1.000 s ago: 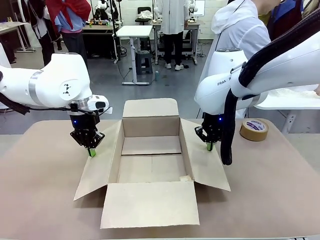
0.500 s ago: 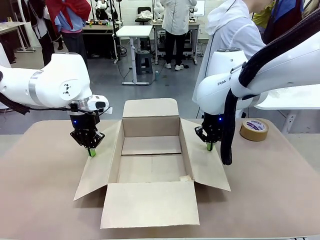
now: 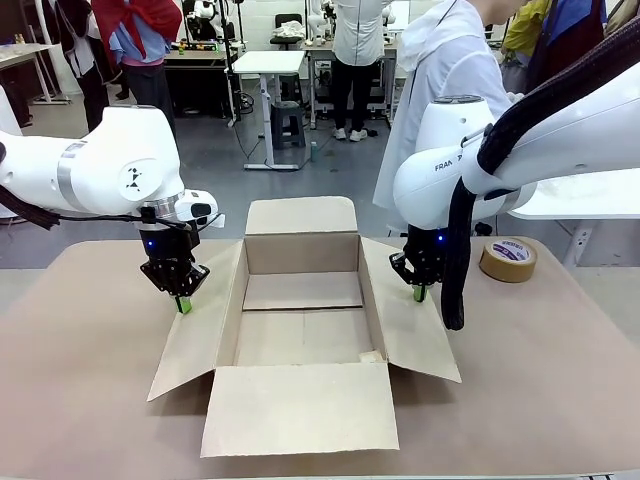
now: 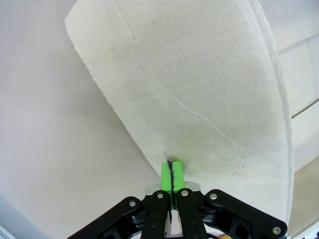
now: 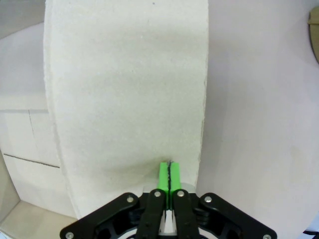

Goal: Wrap the clocks to prevent damage.
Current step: Once the human has placed the objects inside and stepped back, release both hands from the side flaps of the Package Box.

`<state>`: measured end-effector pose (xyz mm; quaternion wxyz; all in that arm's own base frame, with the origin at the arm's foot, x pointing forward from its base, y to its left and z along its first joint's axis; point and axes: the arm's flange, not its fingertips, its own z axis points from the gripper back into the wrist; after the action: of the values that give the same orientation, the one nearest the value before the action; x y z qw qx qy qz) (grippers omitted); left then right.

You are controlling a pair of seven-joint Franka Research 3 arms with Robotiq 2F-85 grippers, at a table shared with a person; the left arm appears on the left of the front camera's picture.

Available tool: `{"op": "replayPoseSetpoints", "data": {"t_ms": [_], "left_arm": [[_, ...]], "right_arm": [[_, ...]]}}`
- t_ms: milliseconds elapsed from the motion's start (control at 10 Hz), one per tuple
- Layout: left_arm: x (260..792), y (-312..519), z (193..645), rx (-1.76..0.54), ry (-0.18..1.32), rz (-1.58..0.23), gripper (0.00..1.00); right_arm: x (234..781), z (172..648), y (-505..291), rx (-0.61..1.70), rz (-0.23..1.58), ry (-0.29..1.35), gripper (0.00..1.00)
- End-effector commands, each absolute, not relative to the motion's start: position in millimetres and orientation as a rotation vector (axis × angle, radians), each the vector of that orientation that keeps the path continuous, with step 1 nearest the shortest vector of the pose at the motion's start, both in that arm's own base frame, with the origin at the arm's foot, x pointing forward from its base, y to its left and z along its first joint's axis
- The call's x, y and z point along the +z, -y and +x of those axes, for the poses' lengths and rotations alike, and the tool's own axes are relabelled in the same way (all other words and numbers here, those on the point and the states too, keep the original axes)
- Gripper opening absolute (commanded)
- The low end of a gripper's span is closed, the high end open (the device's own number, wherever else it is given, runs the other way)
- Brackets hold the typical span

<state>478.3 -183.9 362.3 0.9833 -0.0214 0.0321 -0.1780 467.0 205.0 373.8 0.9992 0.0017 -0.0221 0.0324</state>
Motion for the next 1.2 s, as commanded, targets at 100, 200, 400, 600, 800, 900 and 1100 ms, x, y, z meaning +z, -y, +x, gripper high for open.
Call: {"op": "replayPoseSetpoints", "data": {"t_ms": [100,200,400,600,800,900,1100], "left_arm": [[361.0,183.6,477.5,-0.360,-0.067,-0.037,0.00],[361.0,183.6,477.5,-0.360,-0.067,-0.037,0.00],[361.0,183.6,477.5,-0.360,-0.067,-0.037,0.00],[361.0,183.6,477.5,-0.360,-0.067,-0.037,0.00],[361.0,183.6,477.5,-0.360,-0.067,-0.037,0.00],[361.0,183.6,477.5,-0.360,-0.067,-0.037,0.00],[361.0,183.6,477.5,-0.360,-0.067,-0.037,0.00]], "right_arm": [[370.5,465.4,-204.7,0.057,-0.012,0.046,0.01],[370.5,465.4,-204.7,0.057,-0.012,0.046,0.01],[370.5,465.4,-204.7,0.057,-0.012,0.046,0.01],[370.5,465.4,-204.7,0.057,-0.012,0.046,0.01],[370.5,465.4,-204.7,0.057,-0.012,0.046,0.01],[370.5,465.4,-204.7,0.057,-0.012,0.046,0.01],[370.5,465.4,-204.7,0.057,-0.012,0.046,0.01]]}}
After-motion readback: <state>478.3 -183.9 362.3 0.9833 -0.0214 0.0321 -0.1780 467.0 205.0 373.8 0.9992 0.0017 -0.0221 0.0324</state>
